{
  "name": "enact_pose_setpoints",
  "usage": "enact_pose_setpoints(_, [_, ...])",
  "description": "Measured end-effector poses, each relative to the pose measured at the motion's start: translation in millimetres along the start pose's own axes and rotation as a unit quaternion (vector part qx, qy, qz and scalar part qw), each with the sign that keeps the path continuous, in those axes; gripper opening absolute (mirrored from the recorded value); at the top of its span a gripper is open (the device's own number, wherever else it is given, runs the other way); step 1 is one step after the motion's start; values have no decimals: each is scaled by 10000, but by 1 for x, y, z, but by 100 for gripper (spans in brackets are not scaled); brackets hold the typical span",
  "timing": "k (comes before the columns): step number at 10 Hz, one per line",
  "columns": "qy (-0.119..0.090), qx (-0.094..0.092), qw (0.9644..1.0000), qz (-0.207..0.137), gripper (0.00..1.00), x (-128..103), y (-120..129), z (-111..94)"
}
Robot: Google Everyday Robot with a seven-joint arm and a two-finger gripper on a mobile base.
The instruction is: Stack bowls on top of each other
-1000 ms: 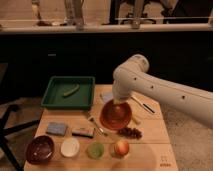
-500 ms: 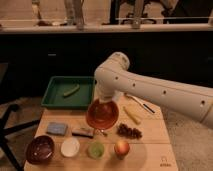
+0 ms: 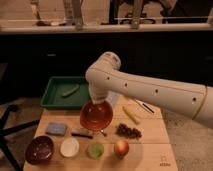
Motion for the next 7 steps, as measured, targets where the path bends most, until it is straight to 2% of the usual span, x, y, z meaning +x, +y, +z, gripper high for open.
enact_pose_setpoints(5, [-2, 0, 10000, -7, 13, -1, 0, 0])
enact_pose_setpoints(7, [-20, -61, 10000, 44, 13, -4, -3, 0])
